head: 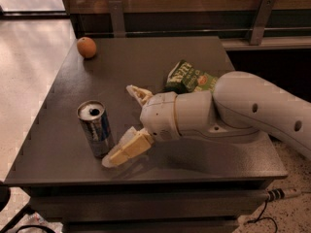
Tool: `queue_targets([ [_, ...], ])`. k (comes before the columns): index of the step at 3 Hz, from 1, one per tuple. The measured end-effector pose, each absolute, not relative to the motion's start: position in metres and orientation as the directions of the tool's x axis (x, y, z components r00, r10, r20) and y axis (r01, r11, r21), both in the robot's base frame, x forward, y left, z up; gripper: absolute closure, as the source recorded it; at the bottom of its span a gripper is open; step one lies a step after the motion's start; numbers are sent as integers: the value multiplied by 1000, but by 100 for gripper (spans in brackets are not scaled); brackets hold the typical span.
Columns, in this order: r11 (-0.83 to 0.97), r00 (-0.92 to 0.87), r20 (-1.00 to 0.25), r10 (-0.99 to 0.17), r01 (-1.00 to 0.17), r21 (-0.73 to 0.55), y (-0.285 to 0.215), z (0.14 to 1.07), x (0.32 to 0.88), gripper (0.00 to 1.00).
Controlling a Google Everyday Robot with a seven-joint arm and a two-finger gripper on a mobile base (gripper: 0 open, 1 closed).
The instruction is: Move redbull can near orange
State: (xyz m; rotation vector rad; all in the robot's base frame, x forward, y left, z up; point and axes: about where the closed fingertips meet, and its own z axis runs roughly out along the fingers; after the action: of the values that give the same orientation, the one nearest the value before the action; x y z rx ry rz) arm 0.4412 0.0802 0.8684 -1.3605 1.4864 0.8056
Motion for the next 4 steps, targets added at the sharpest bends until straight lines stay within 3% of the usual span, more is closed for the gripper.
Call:
queue_targets([
  [3, 51, 71, -979, -189, -995, -82, 114, 860, 430, 65],
  [4, 50, 73, -978, -193, -995, -84, 115, 860, 430, 87],
])
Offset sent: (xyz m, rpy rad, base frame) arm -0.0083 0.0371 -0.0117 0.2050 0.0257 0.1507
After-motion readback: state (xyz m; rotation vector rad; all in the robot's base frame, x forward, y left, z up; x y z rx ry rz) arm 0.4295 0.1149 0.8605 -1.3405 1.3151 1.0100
